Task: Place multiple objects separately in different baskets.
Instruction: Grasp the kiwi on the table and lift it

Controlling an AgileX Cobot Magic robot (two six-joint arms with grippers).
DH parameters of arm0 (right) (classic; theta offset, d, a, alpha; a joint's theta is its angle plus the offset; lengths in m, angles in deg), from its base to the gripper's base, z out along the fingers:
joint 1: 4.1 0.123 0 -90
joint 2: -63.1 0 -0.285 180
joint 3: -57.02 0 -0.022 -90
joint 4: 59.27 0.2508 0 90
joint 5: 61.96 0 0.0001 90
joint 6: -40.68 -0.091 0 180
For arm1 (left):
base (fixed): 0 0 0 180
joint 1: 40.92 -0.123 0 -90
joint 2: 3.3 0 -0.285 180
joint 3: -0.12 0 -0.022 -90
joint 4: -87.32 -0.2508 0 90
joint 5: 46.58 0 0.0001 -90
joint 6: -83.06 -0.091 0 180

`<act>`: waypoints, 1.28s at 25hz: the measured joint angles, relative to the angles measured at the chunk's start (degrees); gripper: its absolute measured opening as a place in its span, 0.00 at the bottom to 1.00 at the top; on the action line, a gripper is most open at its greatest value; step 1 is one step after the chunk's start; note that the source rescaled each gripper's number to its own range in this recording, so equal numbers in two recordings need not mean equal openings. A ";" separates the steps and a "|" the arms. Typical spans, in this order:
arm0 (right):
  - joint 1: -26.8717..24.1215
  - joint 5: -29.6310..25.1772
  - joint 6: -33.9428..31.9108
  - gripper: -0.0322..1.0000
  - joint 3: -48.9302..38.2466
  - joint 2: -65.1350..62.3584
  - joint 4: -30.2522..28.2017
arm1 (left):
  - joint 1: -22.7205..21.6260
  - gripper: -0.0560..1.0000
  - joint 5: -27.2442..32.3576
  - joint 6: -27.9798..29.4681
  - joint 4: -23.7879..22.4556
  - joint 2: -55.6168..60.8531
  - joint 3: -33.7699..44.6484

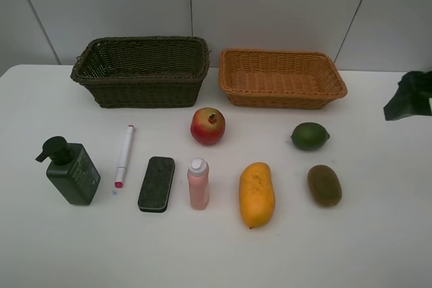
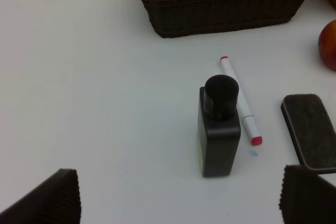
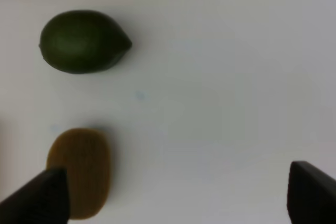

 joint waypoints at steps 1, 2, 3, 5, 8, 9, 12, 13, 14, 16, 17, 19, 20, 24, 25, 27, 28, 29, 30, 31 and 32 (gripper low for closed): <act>0.00 0.30 0.00 0.99 0.00 1.65 0.00 | 0.00 1.00 0.00 0.00 0.00 0.00 0.00; 0.00 0.55 0.00 0.99 0.00 3.16 0.00 | 0.00 1.00 0.00 0.00 0.00 0.00 0.00; 0.00 0.99 0.00 0.99 0.00 4.57 0.00 | 0.00 1.00 0.00 0.00 0.00 0.00 0.00; 0.00 1.96 0.00 0.99 0.00 6.93 0.00 | 0.00 1.00 0.00 0.00 0.00 0.00 0.00; 0.00 3.67 0.00 0.99 0.00 10.01 1.66 | 0.00 1.00 0.00 0.00 0.00 0.00 0.00; 0.14 4.16 0.00 0.99 0.00 11.04 2.56 | 0.00 1.00 0.00 0.00 0.00 0.00 0.00; 1.95 5.12 0.00 0.99 0.00 13.78 3.54 | 0.00 1.00 0.00 0.00 -0.05 0.00 0.00; 2.80 5.43 0.00 0.99 0.00 14.69 3.59 | 0.00 1.00 0.00 0.00 -0.05 0.00 0.00; 3.72 5.82 0.00 0.99 0.00 15.38 3.69 | 0.00 1.00 0.00 0.00 -0.05 0.00 0.00; 5.36 6.19 0.00 0.99 0.00 16.75 3.74 | 0.00 1.00 0.00 0.00 -0.05 0.00 0.00; 6.17 6.31 0.00 0.99 0.00 17.37 3.74 | 0.00 1.00 0.00 0.00 -0.05 0.00 0.00; 7.81 6.31 0.00 0.99 0.00 18.40 3.74 | 0.00 1.00 0.00 0.00 -0.05 0.00 0.00; 8.49 6.36 0.00 0.99 0.00 18.97 3.74 | 0.00 1.00 0.00 0.00 -0.05 0.00 0.00; 11.60 6.94 0.00 0.99 0.00 21.47 4.35 | 0.00 1.00 0.00 0.00 -0.05 0.00 0.00; 12.20 7.02 0.00 0.99 0.02 22.12 4.72 | 0.00 1.00 0.00 0.00 -0.05 0.00 0.00; 13.22 7.56 0.00 0.99 0.02 23.75 5.00 | 0.00 1.00 0.00 0.00 -0.05 0.00 0.00; 13.73 8.04 0.00 0.99 0.02 24.58 5.07 | 0.00 1.00 0.00 0.00 -0.05 0.00 0.00; 14.21 8.57 0.00 0.99 0.02 25.24 5.17 | 0.00 1.00 0.00 0.00 -0.05 0.00 0.00; 14.67 9.09 0.00 0.99 0.02 26.02 5.16 | 0.00 1.00 0.00 0.00 -0.05 0.00 0.00; 15.06 9.37 0.00 0.99 0.02 26.77 5.40 | 0.00 1.00 0.00 0.00 -0.05 0.00 0.00; 15.26 9.43 0.00 0.99 0.02 27.41 5.86 | 0.00 1.00 0.00 0.00 -0.05 0.00 0.00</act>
